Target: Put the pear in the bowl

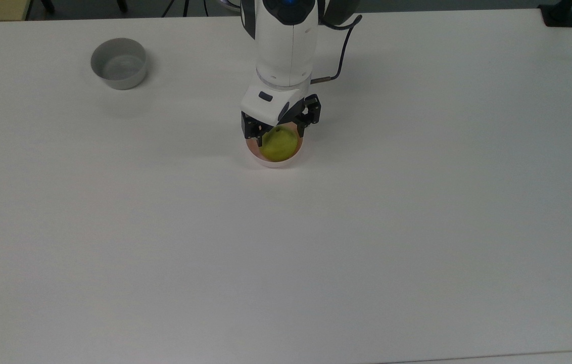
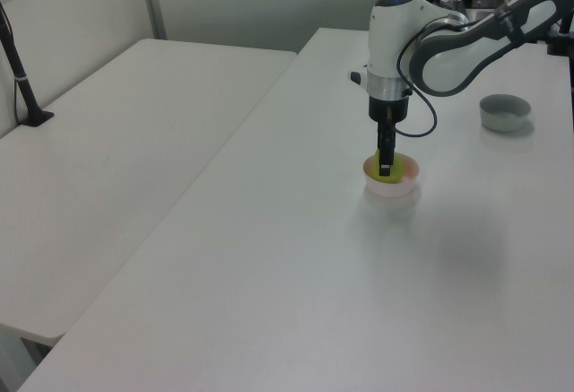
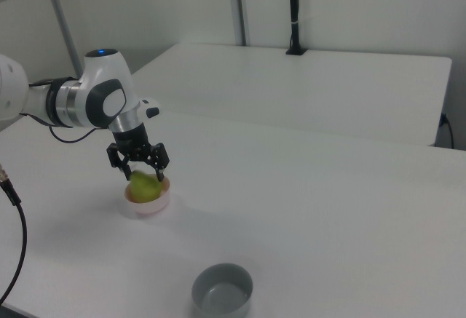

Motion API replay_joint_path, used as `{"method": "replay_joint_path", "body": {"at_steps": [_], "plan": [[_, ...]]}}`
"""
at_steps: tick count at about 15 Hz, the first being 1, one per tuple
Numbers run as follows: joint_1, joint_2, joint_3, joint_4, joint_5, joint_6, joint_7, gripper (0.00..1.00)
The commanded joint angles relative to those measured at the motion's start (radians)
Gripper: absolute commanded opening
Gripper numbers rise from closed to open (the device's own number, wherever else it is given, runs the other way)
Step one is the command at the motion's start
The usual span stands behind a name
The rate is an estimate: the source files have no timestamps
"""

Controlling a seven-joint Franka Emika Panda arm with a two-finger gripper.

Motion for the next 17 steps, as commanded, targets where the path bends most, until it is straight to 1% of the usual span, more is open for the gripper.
{"method": "replay_joint_path", "body": {"at_steps": [1, 3, 4, 7, 9, 13, 17], "plan": [[-0.006, -0.025, 0.000, -0.006, -0.020, -0.022, 0.028, 1.00], [-0.009, -0.049, 0.000, -0.004, -0.020, -0.049, 0.028, 1.00], [-0.009, -0.060, 0.000, 0.011, -0.020, -0.071, 0.028, 1.00], [-0.018, -0.084, 0.000, 0.080, -0.020, -0.198, 0.029, 1.00], [-0.023, -0.110, 0.000, 0.104, -0.018, -0.247, 0.032, 1.00], [-0.043, -0.135, 0.000, 0.195, -0.017, -0.397, 0.164, 1.00], [-0.086, -0.170, 0.000, 0.281, -0.003, -0.528, 0.173, 1.00]]}}
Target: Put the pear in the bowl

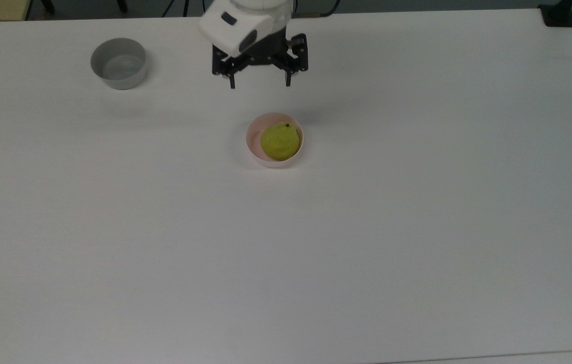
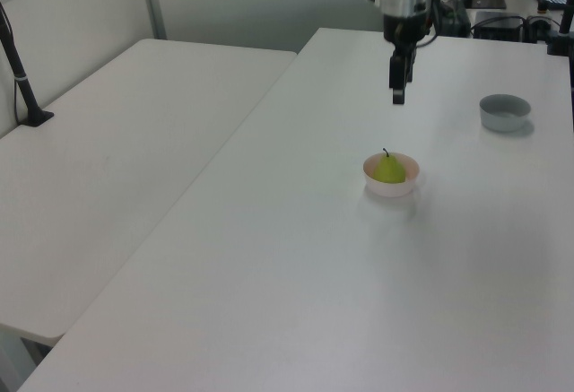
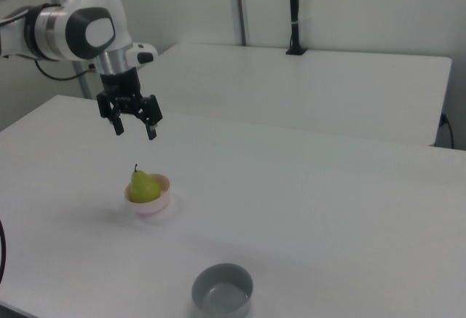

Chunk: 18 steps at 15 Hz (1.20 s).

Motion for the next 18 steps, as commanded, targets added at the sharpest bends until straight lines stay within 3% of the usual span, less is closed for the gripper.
{"method": "replay_joint_path", "body": {"at_steps": [1, 8, 11, 16, 18], "plan": [[-0.042, -0.033, 0.003, 0.087, 0.001, -0.150, 0.031, 1.00], [-0.142, -0.157, -0.011, 0.106, 0.068, -0.291, 0.022, 1.00], [-0.168, -0.160, -0.015, 0.106, 0.080, -0.281, -0.004, 1.00], [-0.190, -0.154, -0.026, 0.101, 0.090, -0.213, -0.192, 1.00], [-0.190, -0.144, -0.025, 0.101, 0.079, -0.166, -0.210, 1.00]]}}
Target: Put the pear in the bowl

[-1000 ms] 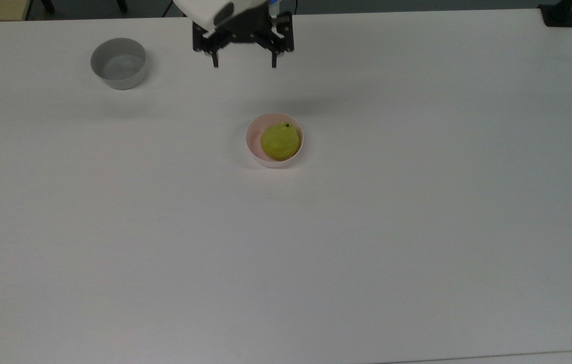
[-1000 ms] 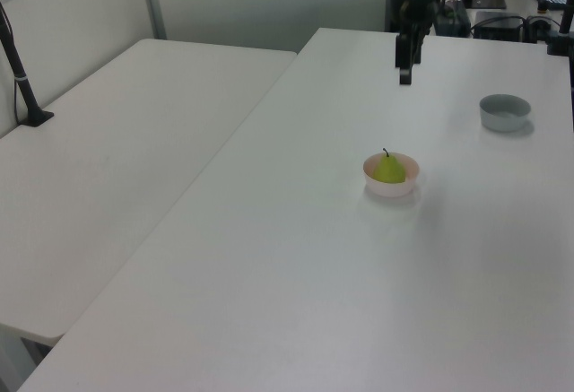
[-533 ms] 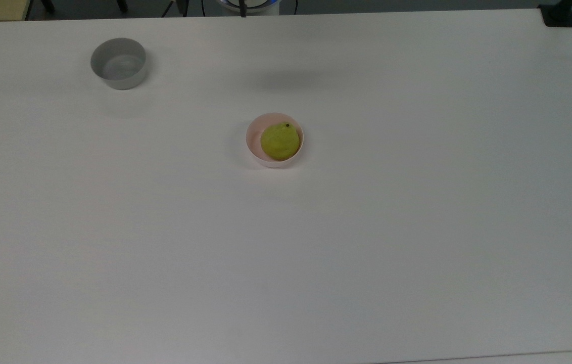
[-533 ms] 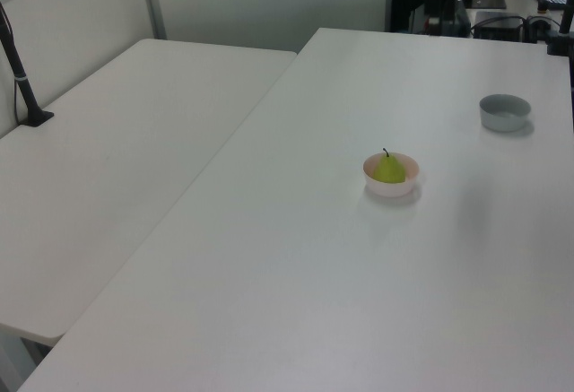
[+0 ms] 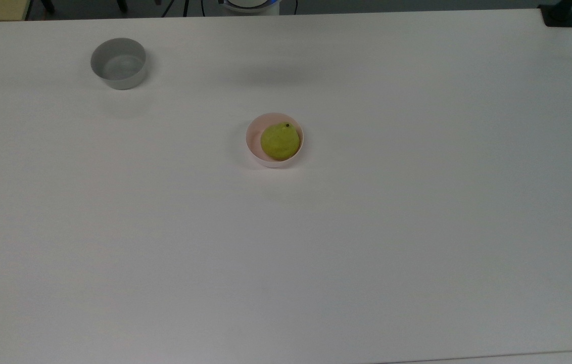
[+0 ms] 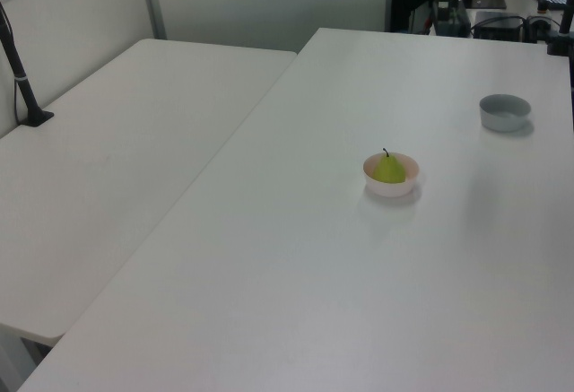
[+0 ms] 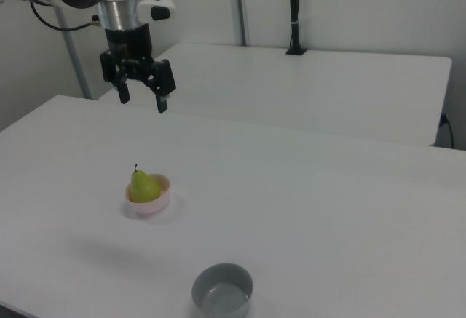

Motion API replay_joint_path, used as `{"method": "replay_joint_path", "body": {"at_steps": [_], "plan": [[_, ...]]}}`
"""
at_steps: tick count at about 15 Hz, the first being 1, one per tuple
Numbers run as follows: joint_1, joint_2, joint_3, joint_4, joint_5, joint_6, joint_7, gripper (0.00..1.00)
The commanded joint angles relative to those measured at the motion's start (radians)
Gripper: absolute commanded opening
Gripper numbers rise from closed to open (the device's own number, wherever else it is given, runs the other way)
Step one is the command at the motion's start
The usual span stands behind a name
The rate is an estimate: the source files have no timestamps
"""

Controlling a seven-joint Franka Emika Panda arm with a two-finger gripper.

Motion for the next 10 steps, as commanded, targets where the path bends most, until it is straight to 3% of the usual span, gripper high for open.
{"method": "replay_joint_path", "body": {"at_steps": [1, 10], "plan": [[-0.001, 0.010, -0.008, -0.013, 0.012, 0.092, -0.064, 1.00], [0.011, 0.024, 0.000, -0.015, 0.011, 0.101, -0.067, 1.00]]}}
